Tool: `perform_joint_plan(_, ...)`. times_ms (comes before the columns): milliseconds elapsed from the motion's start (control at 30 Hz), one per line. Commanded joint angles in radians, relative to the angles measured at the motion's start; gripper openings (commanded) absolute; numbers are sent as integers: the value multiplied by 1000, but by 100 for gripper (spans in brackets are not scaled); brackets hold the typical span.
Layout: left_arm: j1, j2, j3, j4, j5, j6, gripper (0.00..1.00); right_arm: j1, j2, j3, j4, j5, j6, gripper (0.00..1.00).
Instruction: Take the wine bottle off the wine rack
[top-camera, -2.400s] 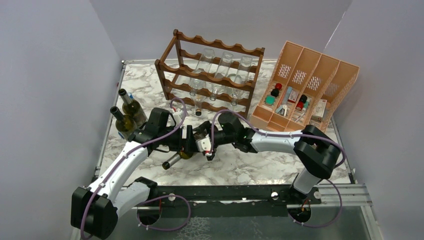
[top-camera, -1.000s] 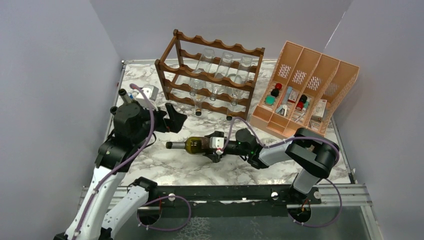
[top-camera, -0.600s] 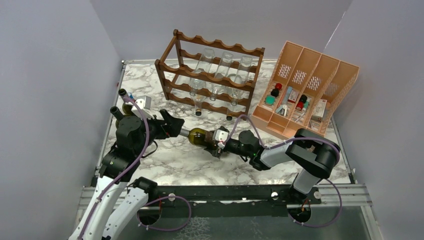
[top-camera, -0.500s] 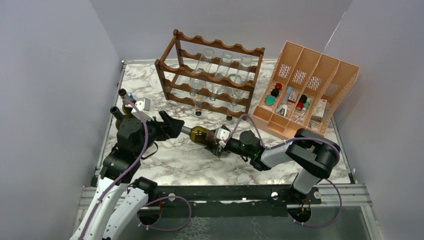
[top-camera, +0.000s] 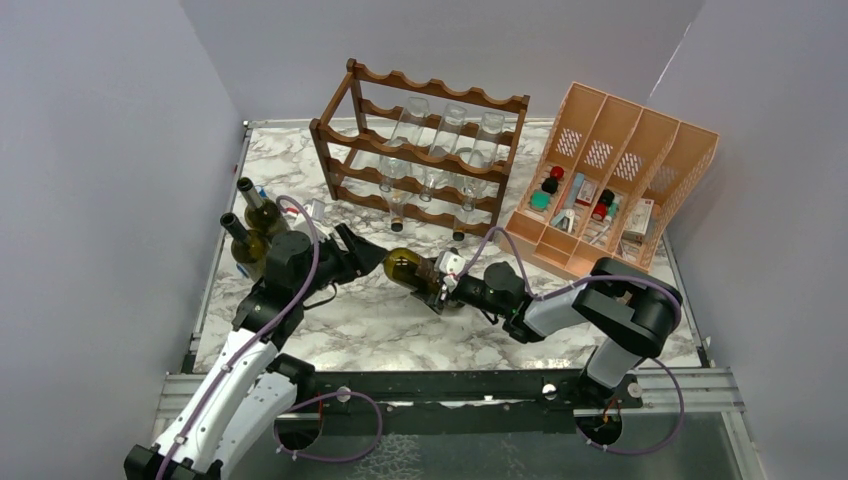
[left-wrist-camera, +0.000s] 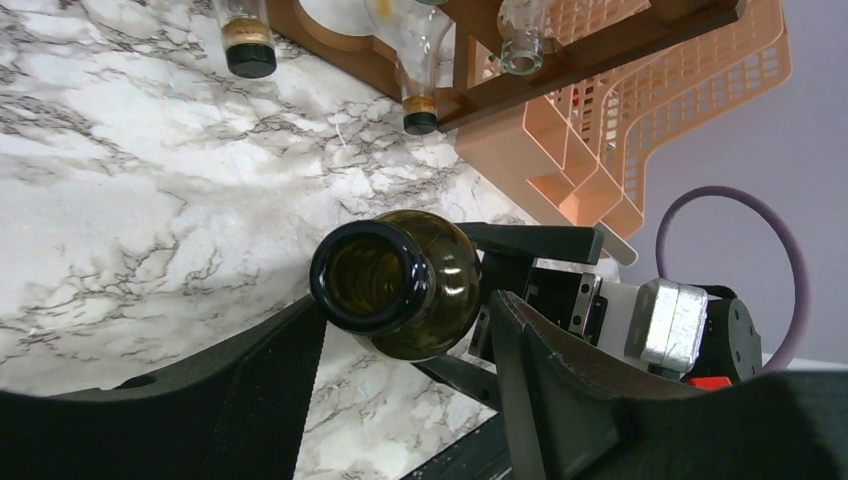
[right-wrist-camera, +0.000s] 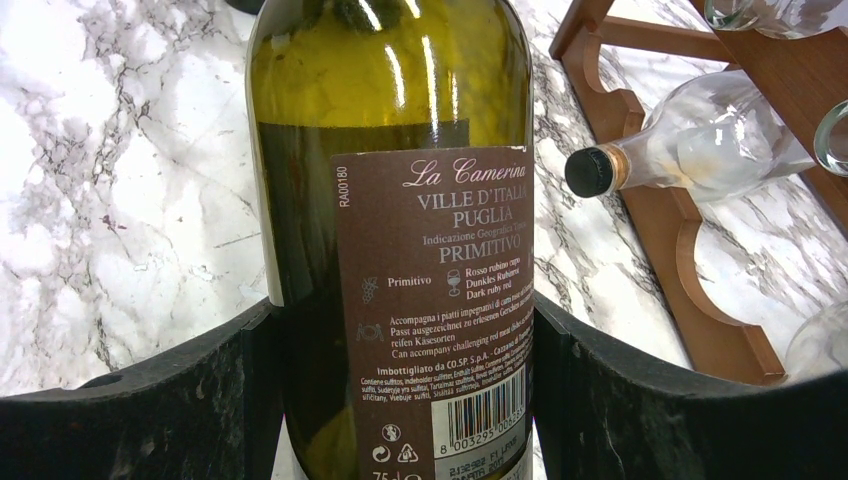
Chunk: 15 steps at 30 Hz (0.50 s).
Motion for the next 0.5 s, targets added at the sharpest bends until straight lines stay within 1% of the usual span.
perform_joint_plan(0,0,33,-29,162,79,-50,64,-2,-48,0,123,13,19,47)
perform_joint_plan(167,0,87,-47,241,62,-26,56,-3,-55,-5,134,6,23,46)
perform_joint_plan(300,0,138,-32,262,41,7,54,-2,-63,-4,122,6,23,46)
perform_joint_plan(467,-1,178,-23,299,63,6,43,-2,-70,-3,112,19,25,46)
